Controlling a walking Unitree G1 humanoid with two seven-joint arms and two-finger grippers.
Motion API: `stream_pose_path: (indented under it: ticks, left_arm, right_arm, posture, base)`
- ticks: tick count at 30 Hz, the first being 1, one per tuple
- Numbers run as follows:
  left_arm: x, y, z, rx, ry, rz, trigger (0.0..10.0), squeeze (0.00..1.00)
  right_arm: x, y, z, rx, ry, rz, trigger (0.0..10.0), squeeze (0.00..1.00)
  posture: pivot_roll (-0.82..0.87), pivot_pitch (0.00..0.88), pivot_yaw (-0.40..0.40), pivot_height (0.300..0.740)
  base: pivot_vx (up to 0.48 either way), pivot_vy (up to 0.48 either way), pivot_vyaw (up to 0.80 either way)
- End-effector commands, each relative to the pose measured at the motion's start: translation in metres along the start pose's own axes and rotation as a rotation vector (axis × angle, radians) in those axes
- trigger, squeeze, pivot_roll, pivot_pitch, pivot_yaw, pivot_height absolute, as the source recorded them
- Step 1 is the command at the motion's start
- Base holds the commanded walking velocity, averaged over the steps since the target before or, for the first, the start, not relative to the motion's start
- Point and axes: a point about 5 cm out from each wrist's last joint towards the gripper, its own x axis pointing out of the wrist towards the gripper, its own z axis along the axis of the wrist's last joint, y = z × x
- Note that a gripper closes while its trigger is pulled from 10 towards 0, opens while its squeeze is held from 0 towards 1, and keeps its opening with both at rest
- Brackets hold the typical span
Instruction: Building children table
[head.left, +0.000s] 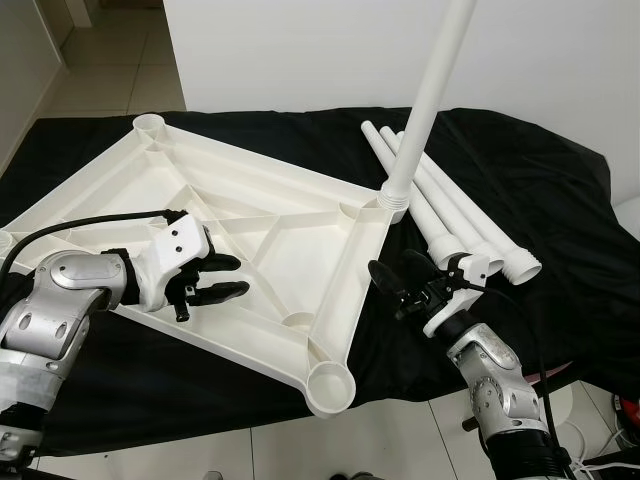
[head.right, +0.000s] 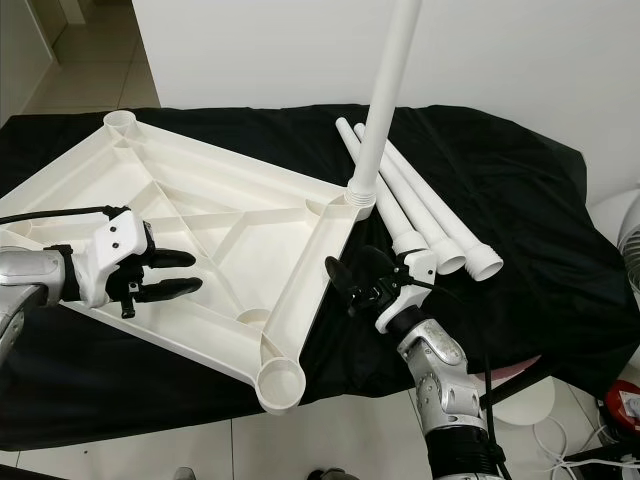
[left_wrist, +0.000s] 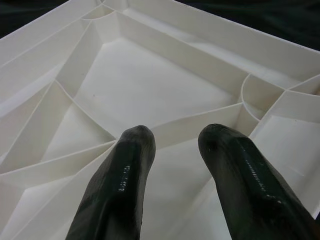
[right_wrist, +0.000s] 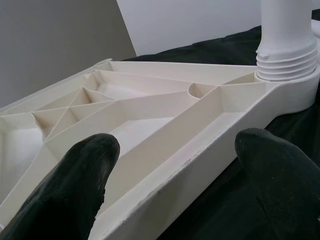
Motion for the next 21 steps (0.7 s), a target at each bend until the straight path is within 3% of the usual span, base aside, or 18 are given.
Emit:
stream_pose_path:
  ticks: [1, 3, 11, 17, 21]
  left_arm:
    - [0.003, -0.007, -0.001, 0.004, 0.009, -0.054, 10.0, 0.0]
    - [0.005, -0.018, -0.009, 0.012, 0.071, -0.118, 10.0, 0.0]
    - [0.009, -0.025, -0.018, 0.01, 0.12, -0.154, 10.0, 0.0]
    - [0.016, -0.024, -0.027, 0.038, 0.185, -0.119, 10.0, 0.0]
    - [0.019, -0.02, -0.024, 0.044, 0.179, -0.093, 10.0, 0.0]
  right_arm:
    - [-0.004, -0.003, 0.0, 0.008, 0.007, -0.019, 10.0, 0.0]
    - [-0.004, -0.003, 0.0, -0.001, 0.019, -0.015, 10.0, 0.0]
    - [-0.005, -0.003, 0.003, 0.0, 0.028, -0.011, 10.0, 0.0]
    - [-0.005, -0.003, 0.003, 0.003, 0.032, -0.015, 10.0, 0.0]
    - [-0.005, -0.002, 0.002, 0.004, 0.034, -0.015, 10.0, 0.0]
  posture:
    - [0.07, 0.058, -0.038, 0.74]
    - [0.08, 0.057, -0.041, 0.74]
    - [0.07, 0.05, -0.042, 0.74]
    - [0.07, 0.047, -0.042, 0.74]
    - [0.07, 0.047, -0.042, 0.74]
  base:
    - [0.0, 0.0, 0.0]
    - [0.0, 0.0, 0.0]
    - [0.0, 0.0, 0.0]
    - [0.0, 0.0, 0.0]
    - [0.0, 0.0, 0.0]
